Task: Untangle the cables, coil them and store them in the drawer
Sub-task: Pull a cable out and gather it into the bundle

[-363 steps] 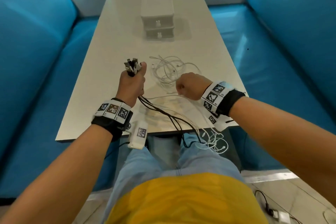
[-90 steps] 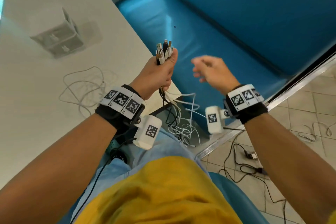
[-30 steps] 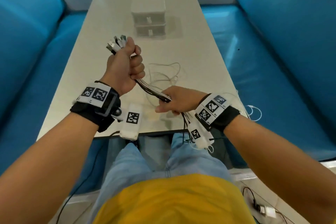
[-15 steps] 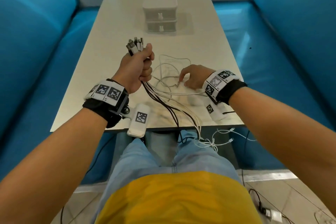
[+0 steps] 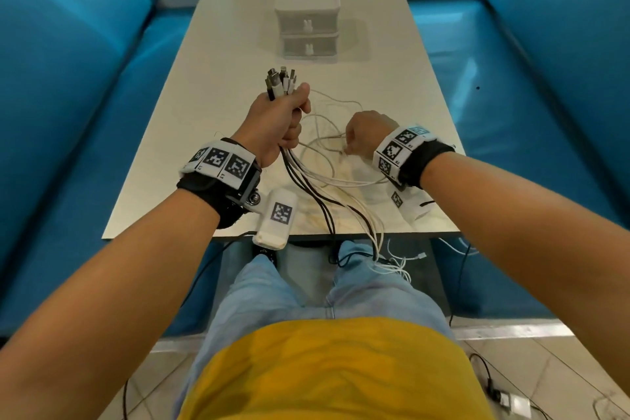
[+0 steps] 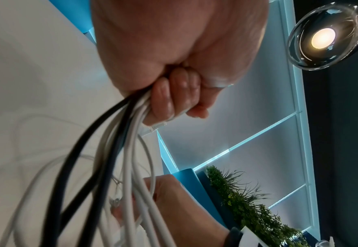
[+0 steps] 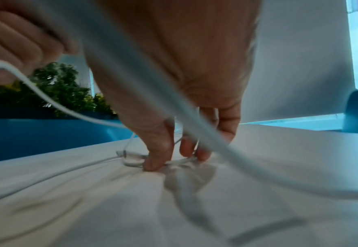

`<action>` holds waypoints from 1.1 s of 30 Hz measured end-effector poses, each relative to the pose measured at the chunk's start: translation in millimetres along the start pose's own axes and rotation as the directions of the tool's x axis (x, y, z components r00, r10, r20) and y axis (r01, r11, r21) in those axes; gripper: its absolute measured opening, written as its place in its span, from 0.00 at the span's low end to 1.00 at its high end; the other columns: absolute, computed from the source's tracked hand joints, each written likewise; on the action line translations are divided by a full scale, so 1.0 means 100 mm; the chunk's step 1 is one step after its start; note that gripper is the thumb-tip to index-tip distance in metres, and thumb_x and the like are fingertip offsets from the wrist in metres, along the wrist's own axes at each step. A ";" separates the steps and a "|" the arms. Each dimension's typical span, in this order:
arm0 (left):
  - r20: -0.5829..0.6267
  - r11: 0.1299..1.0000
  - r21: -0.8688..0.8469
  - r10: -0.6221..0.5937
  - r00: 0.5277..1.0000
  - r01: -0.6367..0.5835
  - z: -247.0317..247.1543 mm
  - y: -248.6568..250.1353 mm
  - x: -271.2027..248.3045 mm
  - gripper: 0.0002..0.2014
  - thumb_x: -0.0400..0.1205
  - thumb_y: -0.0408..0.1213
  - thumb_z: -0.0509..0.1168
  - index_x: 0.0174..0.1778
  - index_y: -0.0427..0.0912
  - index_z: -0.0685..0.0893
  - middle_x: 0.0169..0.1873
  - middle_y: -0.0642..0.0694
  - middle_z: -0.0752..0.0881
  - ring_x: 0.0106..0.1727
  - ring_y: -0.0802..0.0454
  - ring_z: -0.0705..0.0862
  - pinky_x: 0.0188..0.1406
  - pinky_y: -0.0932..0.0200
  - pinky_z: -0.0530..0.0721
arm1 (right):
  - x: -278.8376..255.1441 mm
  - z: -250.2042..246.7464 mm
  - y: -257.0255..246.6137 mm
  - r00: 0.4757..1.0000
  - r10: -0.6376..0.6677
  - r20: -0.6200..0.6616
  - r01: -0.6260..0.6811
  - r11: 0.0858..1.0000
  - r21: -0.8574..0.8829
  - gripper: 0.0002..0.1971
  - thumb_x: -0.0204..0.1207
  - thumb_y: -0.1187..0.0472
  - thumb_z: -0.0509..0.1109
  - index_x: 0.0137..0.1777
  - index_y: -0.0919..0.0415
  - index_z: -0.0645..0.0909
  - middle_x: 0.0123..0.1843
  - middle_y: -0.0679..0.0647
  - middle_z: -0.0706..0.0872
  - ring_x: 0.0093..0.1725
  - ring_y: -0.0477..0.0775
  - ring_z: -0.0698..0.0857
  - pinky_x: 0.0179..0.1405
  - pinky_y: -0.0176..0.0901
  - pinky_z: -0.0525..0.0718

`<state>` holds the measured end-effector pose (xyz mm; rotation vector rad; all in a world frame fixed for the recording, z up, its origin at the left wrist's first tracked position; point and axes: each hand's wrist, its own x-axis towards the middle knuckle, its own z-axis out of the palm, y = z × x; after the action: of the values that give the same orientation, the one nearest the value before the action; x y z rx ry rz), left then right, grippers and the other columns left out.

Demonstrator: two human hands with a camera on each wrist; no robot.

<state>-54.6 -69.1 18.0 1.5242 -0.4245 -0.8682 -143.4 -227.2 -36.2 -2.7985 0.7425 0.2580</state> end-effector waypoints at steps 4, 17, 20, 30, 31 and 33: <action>-0.006 1.000 0.008 0.003 1.000 -0.003 -0.03 -0.01 -0.02 0.18 0.87 0.45 0.60 0.31 0.43 0.73 0.16 0.54 0.60 0.17 0.57 0.56 0.17 0.63 0.54 | -0.09 -0.11 0.09 0.995 -0.004 0.102 0.004 1.000 0.000 0.08 0.77 0.57 0.71 0.49 0.62 0.83 0.49 0.57 0.86 0.51 0.60 0.85 0.46 0.44 0.79; 0.124 0.972 0.110 0.192 0.974 -0.206 0.35 -0.07 -0.06 0.12 0.76 0.25 0.70 0.52 0.44 0.86 0.19 0.53 0.66 0.20 0.55 0.60 0.19 0.64 0.61 | -1.02 -0.80 0.16 0.994 -0.064 0.084 -0.065 0.253 0.965 0.11 0.81 0.73 0.62 0.55 0.63 0.85 0.38 0.57 0.87 0.36 0.51 0.87 0.32 0.34 0.84; 0.158 0.958 0.119 0.241 0.958 -0.260 0.41 -0.07 -0.09 0.16 0.75 0.23 0.71 0.53 0.48 0.88 0.21 0.51 0.65 0.22 0.54 0.60 0.21 0.60 0.60 | -1.08 -0.78 0.16 0.995 -0.080 0.067 -0.061 0.071 0.996 0.12 0.81 0.75 0.59 0.52 0.67 0.85 0.41 0.59 0.90 0.40 0.53 0.90 0.35 0.36 0.88; 0.161 0.955 0.071 0.274 0.948 -0.288 0.53 -0.10 -0.14 0.09 0.71 0.38 0.77 0.46 0.54 0.92 0.31 0.45 0.77 0.39 0.44 0.70 0.35 0.60 0.72 | -1.03 -0.62 0.17 0.988 0.122 -0.097 0.083 0.110 0.990 0.04 0.73 0.71 0.74 0.46 0.65 0.85 0.47 0.64 0.91 0.39 0.53 0.90 0.38 0.38 0.88; 0.160 0.958 0.058 0.270 0.949 -0.282 0.53 -0.12 -0.14 0.09 0.73 0.35 0.76 0.45 0.54 0.92 0.29 0.50 0.77 0.40 0.42 0.68 0.30 0.63 0.68 | -1.02 -0.60 0.17 0.985 0.142 -0.094 0.079 0.113 0.990 0.03 0.74 0.70 0.74 0.46 0.64 0.85 0.44 0.61 0.91 0.38 0.52 0.90 0.35 0.37 0.88; 0.150 0.960 0.046 0.268 0.952 -0.278 0.54 -0.14 -0.14 0.11 0.76 0.30 0.74 0.45 0.53 0.91 0.25 0.59 0.76 0.35 0.45 0.66 0.28 0.58 0.56 | -1.01 -0.56 0.16 0.984 0.160 -0.075 0.049 0.160 0.986 0.01 0.76 0.66 0.73 0.46 0.61 0.85 0.39 0.56 0.91 0.35 0.49 0.89 0.29 0.34 0.83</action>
<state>-106.2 -93.7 11.7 1.4260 -0.7577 -0.7521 -232.1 -208.9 37.6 -1.4482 0.6584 -0.3816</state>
